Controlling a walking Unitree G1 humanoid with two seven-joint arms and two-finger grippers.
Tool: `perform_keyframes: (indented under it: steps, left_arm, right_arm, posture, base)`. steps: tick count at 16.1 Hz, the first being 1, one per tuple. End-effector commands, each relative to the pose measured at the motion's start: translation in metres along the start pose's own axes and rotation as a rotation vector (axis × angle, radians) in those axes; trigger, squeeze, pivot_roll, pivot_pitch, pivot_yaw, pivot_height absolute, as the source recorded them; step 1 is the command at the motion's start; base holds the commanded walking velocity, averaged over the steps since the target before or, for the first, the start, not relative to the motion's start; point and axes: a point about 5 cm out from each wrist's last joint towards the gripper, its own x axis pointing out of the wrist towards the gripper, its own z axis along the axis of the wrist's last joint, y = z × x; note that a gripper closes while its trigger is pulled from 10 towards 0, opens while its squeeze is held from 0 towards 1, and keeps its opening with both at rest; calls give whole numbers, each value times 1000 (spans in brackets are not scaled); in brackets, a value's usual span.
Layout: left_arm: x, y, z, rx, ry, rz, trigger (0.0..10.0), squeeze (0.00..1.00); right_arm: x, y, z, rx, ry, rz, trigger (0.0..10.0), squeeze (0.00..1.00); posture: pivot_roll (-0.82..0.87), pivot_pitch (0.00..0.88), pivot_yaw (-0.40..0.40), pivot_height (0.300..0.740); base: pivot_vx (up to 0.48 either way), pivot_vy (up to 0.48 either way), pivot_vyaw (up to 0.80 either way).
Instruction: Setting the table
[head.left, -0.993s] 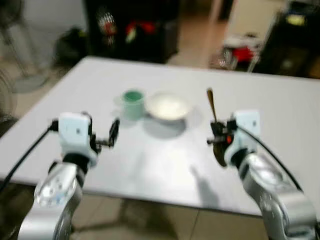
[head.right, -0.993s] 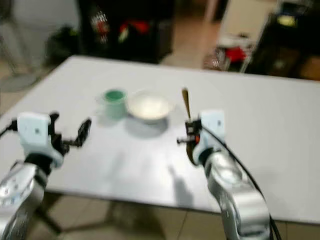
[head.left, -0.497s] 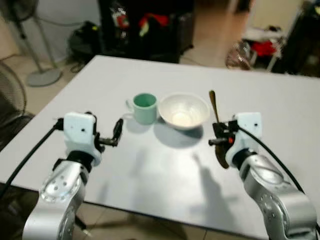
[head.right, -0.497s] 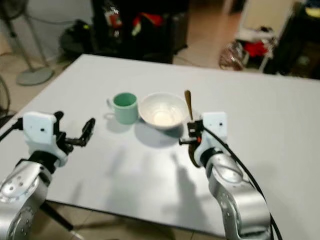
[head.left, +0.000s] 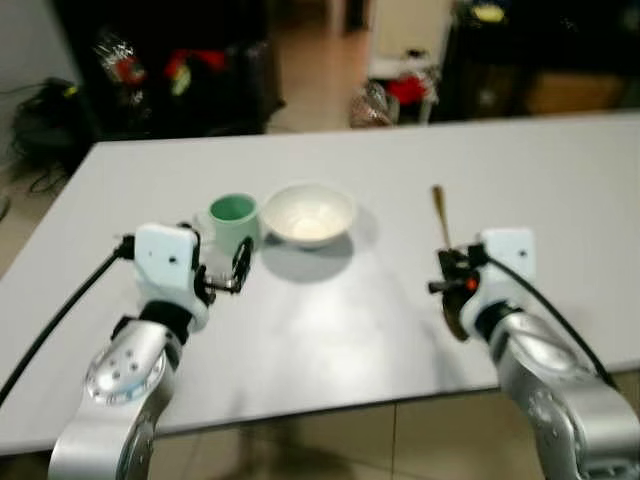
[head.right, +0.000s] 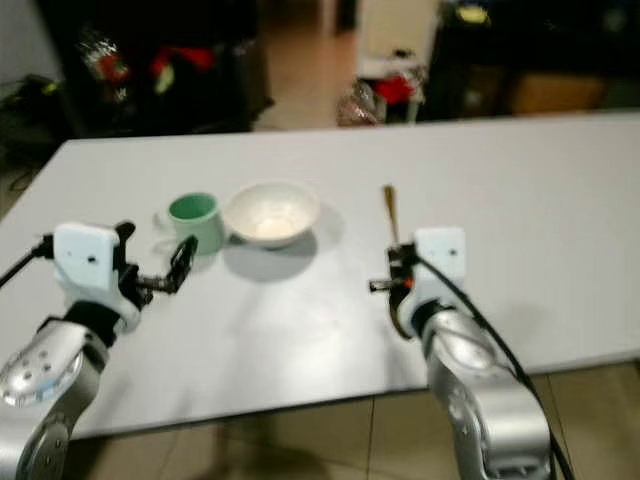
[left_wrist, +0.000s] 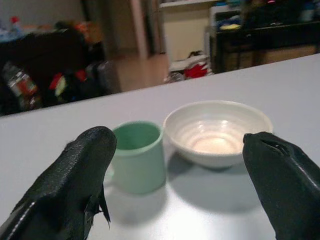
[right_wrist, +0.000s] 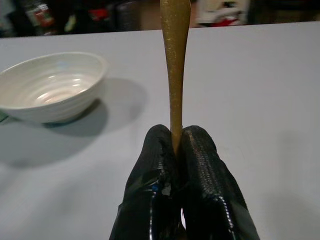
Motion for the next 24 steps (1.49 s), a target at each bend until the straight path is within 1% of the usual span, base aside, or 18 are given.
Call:
perform_keyframes:
  steps: [1, 2, 3, 5, 6, 9, 10, 12, 13, 15, 16, 17, 18, 21, 22, 24]
  left_arm:
    - [0, 4, 1, 33, 4, 13, 10000, 0]
    - [-1, 4, 2, 67, 4, 16, 10000, 0]
    - [-1, 4, 2, 78, 10, 17, 10000, 0]
    - [-3, 4, 0, 47, 16, 30, 10000, 0]
    - [-6, 5, 0, 24, 21, 35, 10000, 0]
    - [-8, 6, 1, 41, 25, 22, 10000, 0]
    - [-10, 6, 1, 46, 28, 9, 10000, 0]
    - [-13, 2, 1, 45, 36, -48, 10000, 0]
    - [-16, -1, 0, 52, 50, -99, 10000, 0]
    - [-20, -4, -4, 83, 88, -187, 10000, 0]
    - [-24, -3, -6, 120, 117, -233, 10000, 0]
    - [-27, -3, -7, 132, 135, -269, 10000, 0]
    - [-29, -3, -7, 136, 142, -284, 10000, 0]
    - [-37, -7, -8, 140, 174, -362, 10000, 0]
    - [-42, -9, -9, 146, 189, -403, 10000, 0]
    - [-44, -10, -9, 149, 201, -426, 10000, 0]
  right_arm:
    - [1, 5, 5, 0, -16, 23, 10000, 0]
    - [2, 5, 6, -5, -18, 28, 10000, 0]
    - [4, 5, 7, -9, -21, 34, 10000, 0]
    - [7, 5, 8, -32, -13, 62, 10000, 0]
    - [11, 6, 8, -50, 6, 106, 10000, 0]
    - [14, 10, 6, -78, 64, 164, 10000, 0]
    - [16, 10, 3, -90, 112, 178, 10000, 0]
    - [20, 13, -7, -108, 207, 225, 10000, 0]
    - [23, 13, -12, -149, 254, 243, 10000, 0]
    - [34, 13, -12, -175, 272, 232, 10000, 0]
    - [42, 13, -11, -181, 288, 214, 10000, 0]
    - [49, 14, -12, -196, 320, 218, 10000, 0]
    - [51, 15, -12, -206, 335, 220, 10000, 0]
    - [59, 14, -15, -199, 359, 207, 10000, 0]
    - [64, 13, -18, -198, 365, 200, 10000, 0]
    - [69, 10, -19, -189, 374, 184, 10000, 0]
  posture:
    - [-15, 0, 26, 740]
    - [-13, 0, 25, 740]
    - [-9, 0, 22, 740]
    - [-3, 0, 19, 740]
    - [4, 0, 15, 740]
    - [11, 0, 8, 740]
    - [13, 4, 4, 740]
    - [19, 13, 5, 740]
    - [20, 15, 7, 740]
    - [23, 22, 9, 740]
    - [26, 25, 10, 740]
    - [34, 28, 8, 740]
    - [36, 29, 7, 740]
    - [47, 35, 1, 740]
    - [52, 39, 2, 740]
    - [53, 42, 4, 740]
  base:
    - [0, 0, -712]
    - [0, -416, 0]
    - [0, -480, 0]
    - [0, -435, 0]
    - [0, 0, 0]
    - [0, 0, 0]
    - [0, 0, 0]
    - [0, 0, 0]
    - [0, 0, 0]
    - [0, 0, 0]
    - [0, 0, 0]
    - [0, 0, 0]
    - [0, 0, 0]
    - [0, 0, 0]
    - [0, 0, 0]
    - [0, 0, 0]
